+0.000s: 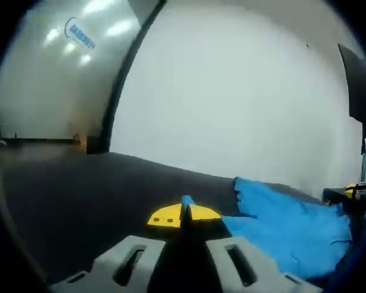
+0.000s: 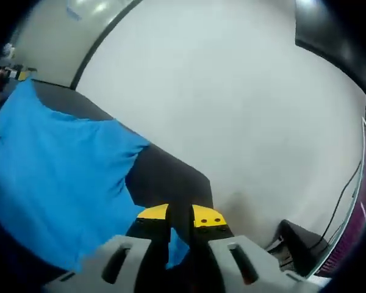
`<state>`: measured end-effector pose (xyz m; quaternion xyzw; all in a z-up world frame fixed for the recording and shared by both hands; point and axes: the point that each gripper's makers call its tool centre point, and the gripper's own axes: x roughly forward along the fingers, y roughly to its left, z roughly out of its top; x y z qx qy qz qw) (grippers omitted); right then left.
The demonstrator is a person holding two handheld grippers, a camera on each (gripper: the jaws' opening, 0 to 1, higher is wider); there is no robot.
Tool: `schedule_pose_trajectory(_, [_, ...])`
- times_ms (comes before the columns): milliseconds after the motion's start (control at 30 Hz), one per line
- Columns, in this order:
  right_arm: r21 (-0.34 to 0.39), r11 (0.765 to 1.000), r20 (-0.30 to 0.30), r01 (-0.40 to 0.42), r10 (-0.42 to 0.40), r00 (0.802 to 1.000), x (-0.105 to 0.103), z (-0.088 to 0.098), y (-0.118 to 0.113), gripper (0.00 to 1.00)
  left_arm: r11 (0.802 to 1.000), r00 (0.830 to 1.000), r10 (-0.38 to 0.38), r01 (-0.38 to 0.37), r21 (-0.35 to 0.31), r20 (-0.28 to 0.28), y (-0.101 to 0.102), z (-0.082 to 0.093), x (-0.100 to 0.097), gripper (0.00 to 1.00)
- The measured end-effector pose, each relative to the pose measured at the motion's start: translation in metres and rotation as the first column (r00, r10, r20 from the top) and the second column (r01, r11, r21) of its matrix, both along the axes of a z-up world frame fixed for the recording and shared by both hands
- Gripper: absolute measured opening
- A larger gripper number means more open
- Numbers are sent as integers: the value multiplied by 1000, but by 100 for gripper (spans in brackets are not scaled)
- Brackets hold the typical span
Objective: Spread out the cloth and fold it
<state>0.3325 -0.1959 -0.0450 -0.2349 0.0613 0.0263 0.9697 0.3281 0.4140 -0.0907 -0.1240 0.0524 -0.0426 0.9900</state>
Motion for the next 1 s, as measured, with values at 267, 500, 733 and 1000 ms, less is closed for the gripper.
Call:
schedule_pose_trajectory(267, [174, 984, 50, -27, 19, 999, 10, 18, -8, 11, 999, 994, 38, -38, 0, 102, 3, 33, 18, 11])
schedule_pose_trajectory(500, [355, 924, 40, -139, 133, 990, 41, 25, 17, 18, 984, 978, -175, 170, 58, 112, -86, 66, 68, 12])
schedule_pose_trajectory(733, [304, 932, 36, -196, 194, 980, 60, 29, 43, 18, 954, 953, -297, 293, 67, 56, -146, 60, 118, 18])
schedule_pose_trajectory(1000, [357, 906, 24, -227, 234, 972, 105, 18, 57, 17, 948, 948, -315, 317, 21, -49, -176, 30, 185, 18])
